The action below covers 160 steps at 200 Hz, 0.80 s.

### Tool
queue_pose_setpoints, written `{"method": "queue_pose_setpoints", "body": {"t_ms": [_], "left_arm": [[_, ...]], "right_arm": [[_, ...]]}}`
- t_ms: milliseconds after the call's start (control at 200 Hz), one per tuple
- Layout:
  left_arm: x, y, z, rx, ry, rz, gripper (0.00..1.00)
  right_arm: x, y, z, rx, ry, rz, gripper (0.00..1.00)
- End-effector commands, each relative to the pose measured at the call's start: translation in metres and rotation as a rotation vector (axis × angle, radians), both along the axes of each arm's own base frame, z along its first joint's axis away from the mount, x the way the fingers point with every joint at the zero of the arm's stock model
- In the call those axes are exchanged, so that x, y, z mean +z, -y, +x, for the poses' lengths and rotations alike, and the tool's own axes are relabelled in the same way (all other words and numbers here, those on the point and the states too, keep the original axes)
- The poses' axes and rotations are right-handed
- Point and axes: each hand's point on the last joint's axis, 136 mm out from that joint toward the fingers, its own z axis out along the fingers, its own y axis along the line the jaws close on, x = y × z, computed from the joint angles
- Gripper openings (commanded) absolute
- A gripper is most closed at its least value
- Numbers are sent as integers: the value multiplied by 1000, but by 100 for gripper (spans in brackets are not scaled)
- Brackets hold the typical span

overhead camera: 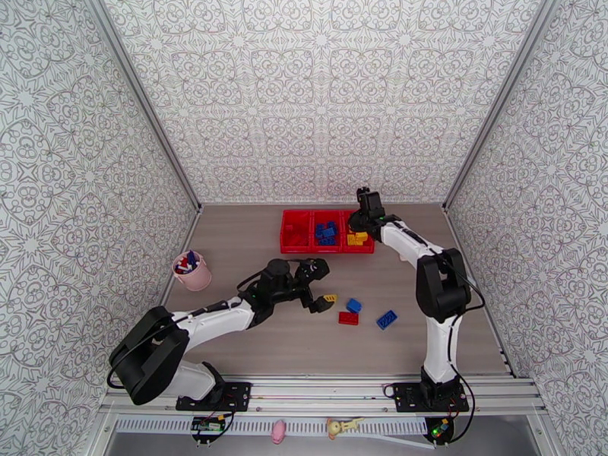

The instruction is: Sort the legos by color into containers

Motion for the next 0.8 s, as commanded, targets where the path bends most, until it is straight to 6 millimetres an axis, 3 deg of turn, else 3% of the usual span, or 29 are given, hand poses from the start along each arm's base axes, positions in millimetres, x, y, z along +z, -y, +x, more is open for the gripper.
{"method": "queue_pose_setpoints", "body": {"t_ms": [0, 95, 190, 290, 400, 590, 795], "left_arm": [[7, 5, -2, -21, 14, -10, 100], [5, 4, -4, -32, 16, 5, 100], [3, 6, -8, -66, 22, 26, 100], [1, 8, -16, -116, 45, 47, 100], [-5, 13, -22, -151, 66, 83, 99], [-26, 25, -33, -215, 47, 162, 97], [-57, 35, -43, -281, -1, 267, 96]], "right_arm": [[5, 0, 16, 21, 24, -16, 36], [5, 2, 21, 33, 36, -43, 41], [12, 2, 19, 44, 47, -53, 54], [29, 1, 11, 61, 78, -35, 71], [44, 2, -4, 76, 110, -12, 81], [67, 8, -33, 86, 155, 13, 87], [76, 19, -56, 73, 170, -4, 89]]}}
